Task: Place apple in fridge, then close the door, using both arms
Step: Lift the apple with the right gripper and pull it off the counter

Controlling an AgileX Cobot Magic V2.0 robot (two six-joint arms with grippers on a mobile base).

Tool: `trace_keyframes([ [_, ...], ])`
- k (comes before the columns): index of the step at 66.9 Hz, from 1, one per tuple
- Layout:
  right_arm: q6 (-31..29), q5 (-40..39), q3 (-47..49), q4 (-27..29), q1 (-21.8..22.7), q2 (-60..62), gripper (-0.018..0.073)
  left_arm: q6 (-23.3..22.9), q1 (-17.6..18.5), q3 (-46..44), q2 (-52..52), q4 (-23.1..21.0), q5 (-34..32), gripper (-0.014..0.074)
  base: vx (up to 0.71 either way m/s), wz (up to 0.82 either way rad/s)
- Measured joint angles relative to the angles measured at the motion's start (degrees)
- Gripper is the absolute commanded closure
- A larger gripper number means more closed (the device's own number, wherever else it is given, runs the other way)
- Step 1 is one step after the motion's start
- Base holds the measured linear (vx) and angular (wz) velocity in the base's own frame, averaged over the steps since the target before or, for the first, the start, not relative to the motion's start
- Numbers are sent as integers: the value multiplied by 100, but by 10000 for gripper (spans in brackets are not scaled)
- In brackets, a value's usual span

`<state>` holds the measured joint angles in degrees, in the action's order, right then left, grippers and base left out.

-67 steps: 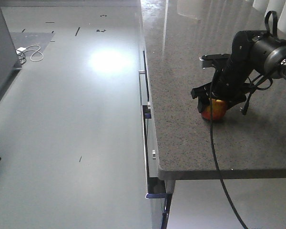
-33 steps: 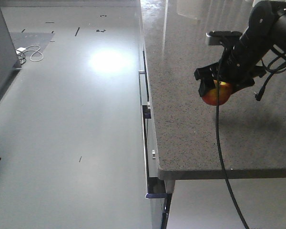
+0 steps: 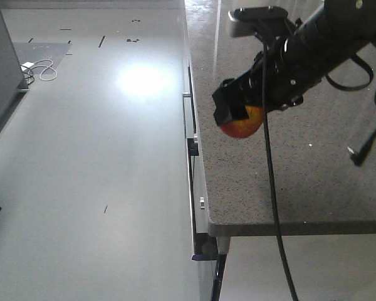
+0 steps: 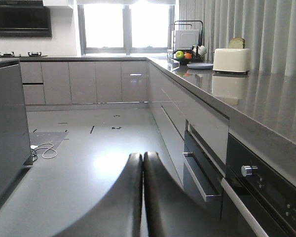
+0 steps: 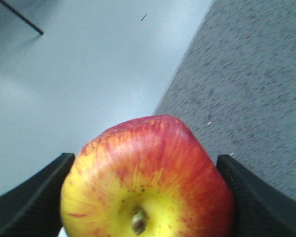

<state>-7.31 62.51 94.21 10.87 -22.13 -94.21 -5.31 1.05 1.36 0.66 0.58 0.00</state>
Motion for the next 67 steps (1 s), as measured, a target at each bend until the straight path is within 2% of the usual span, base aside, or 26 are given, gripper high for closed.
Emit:
trace_keyframes([
  [13, -134, -923, -1615, 102, -407, 1254, 349, 0, 0, 0, 0, 0, 0, 603, 0, 0],
  [20, -141, -1087, -2228, 136, -470, 1886, 349, 0, 0, 0, 0, 0, 0, 603, 0, 0],
  [44, -333, -1125, -4004, 130, -477, 3930, 349, 0, 0, 0, 0, 0, 0, 603, 0, 0],
  [67, -362, -869, -5125, 130, -477, 5549, 349, 0, 0, 0, 0, 0, 0, 603, 0, 0],
])
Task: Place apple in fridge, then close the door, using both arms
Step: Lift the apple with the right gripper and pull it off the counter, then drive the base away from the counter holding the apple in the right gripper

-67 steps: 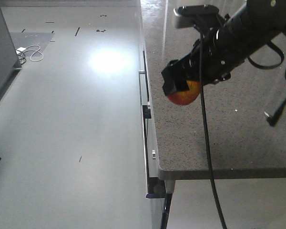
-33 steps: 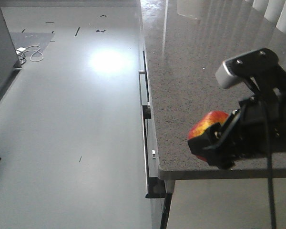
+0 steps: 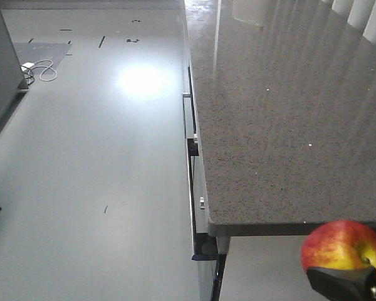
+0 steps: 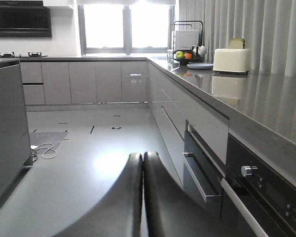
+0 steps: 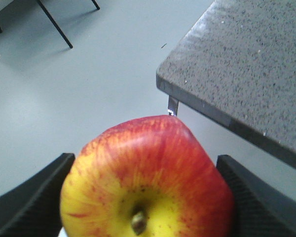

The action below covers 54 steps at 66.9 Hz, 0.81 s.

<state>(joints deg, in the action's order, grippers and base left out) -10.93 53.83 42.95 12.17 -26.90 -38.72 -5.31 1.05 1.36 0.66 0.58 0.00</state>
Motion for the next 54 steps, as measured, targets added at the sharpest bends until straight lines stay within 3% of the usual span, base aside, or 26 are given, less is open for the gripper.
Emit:
trace_keyframes([
  [23, 0, 599, -462, 27, 0, 1003, 349, 0, 0, 0, 0, 0, 0, 603, 0, 0],
  [54, 0, 661, -463, 38, 0, 1102, 349, 0, 0, 0, 0, 0, 0, 603, 0, 0],
])
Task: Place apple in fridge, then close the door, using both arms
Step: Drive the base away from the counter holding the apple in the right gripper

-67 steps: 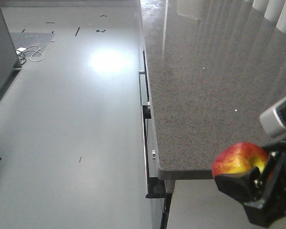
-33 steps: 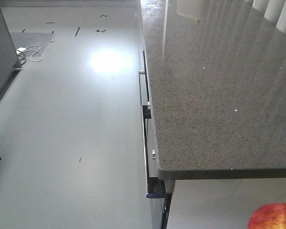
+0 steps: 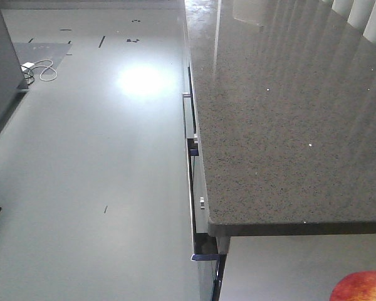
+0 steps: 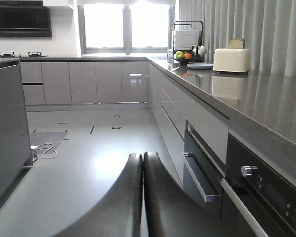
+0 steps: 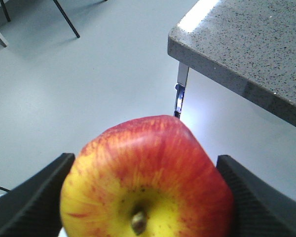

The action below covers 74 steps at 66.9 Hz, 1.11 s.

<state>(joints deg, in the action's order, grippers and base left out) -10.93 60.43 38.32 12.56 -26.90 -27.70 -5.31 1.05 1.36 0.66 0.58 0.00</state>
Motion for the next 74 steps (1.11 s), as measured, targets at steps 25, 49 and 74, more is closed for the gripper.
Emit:
trace_keyframes([
  [25, 0, 90, 0, 0, 0, 0, 349, 0, 0, 0, 0, 0, 0, 603, 0, 1],
  [49, 0, 97, 0, 0, 0, 0, 349, 0, 0, 0, 0, 0, 0, 603, 1, 13],
  [74, 0, 97, 0, 0, 0, 0, 349, 0, 0, 0, 0, 0, 0, 603, 2, 32],
])
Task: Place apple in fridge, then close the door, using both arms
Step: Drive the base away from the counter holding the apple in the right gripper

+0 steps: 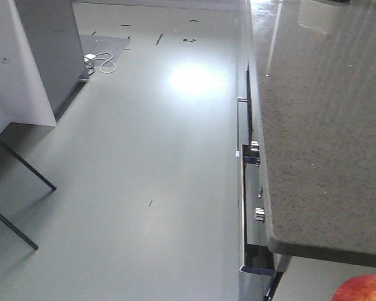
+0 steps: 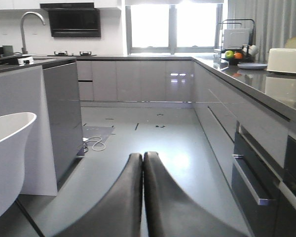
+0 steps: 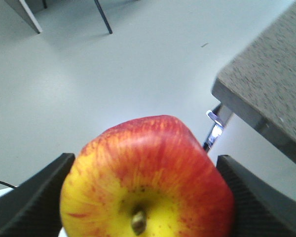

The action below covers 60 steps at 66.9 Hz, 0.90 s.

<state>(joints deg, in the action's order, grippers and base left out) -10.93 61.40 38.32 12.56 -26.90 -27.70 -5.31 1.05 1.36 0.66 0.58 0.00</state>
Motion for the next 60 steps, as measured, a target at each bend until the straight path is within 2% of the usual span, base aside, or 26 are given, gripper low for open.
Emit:
trace_keyframes([
  [60, 0, 0, 0, 0, 0, 0, 349, 0, 0, 0, 0, 0, 0, 603, 3, 43],
])
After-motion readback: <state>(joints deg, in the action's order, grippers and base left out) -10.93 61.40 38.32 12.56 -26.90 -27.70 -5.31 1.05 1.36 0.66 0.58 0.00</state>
